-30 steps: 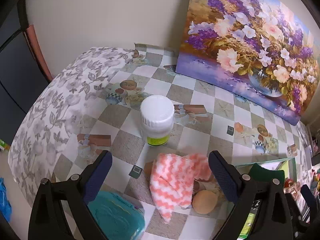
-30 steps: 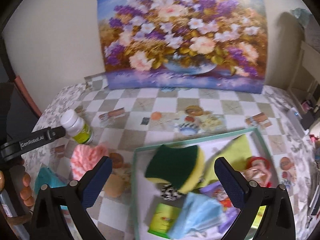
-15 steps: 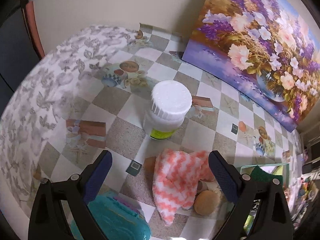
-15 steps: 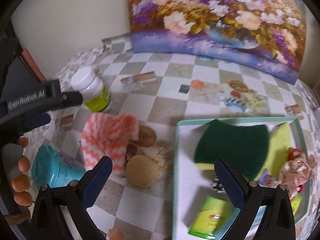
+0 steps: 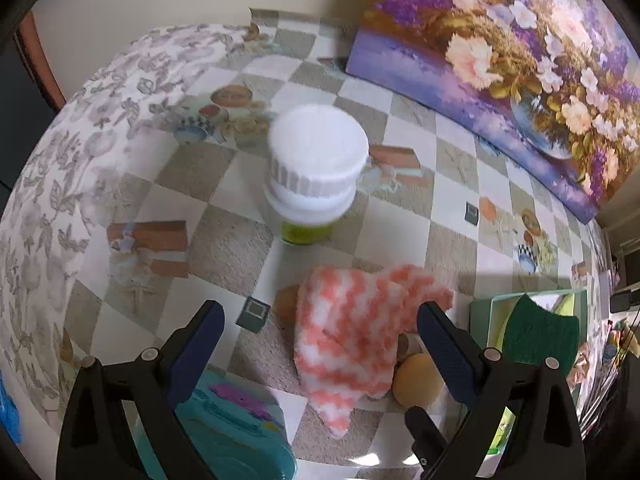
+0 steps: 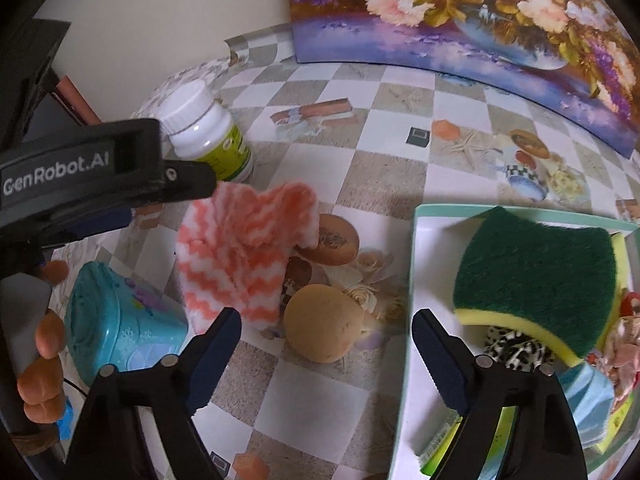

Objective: Organize soft objects
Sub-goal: 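Grasp the orange-white striped towel with the left gripper while the right grasps the tan bun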

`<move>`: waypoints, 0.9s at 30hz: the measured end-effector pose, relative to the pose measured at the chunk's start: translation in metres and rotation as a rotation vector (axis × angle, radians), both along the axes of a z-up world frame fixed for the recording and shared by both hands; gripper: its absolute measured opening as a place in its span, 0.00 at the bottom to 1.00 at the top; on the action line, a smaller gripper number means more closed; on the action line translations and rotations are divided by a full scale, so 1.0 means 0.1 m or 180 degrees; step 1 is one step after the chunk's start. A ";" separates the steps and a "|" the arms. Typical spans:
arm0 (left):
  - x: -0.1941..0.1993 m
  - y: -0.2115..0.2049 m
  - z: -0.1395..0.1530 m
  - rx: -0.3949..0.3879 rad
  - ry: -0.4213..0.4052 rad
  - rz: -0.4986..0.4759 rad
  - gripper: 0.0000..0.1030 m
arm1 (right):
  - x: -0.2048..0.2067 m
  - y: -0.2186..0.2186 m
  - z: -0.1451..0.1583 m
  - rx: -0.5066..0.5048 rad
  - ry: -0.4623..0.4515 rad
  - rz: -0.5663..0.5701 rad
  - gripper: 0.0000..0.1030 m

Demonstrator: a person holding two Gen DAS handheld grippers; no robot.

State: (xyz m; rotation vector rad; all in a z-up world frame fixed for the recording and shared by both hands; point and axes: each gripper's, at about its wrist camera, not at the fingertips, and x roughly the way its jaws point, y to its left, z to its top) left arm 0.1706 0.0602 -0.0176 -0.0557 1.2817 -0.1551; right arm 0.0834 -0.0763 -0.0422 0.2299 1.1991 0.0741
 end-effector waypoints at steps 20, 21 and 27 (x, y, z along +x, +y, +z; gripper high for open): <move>0.03 -0.20 -0.31 0.0160 0.0248 -0.0253 0.86 | 0.05 0.12 -0.22 -0.0068 0.0240 0.0182 0.62; 0.04 -0.21 -0.34 0.0163 0.0278 -0.0265 0.84 | 0.05 0.13 -0.25 -0.0064 0.0261 0.0186 0.61; 0.05 -0.26 -0.47 0.0300 0.0367 -0.0318 0.70 | 0.06 0.15 -0.27 -0.0162 0.0252 0.0206 0.58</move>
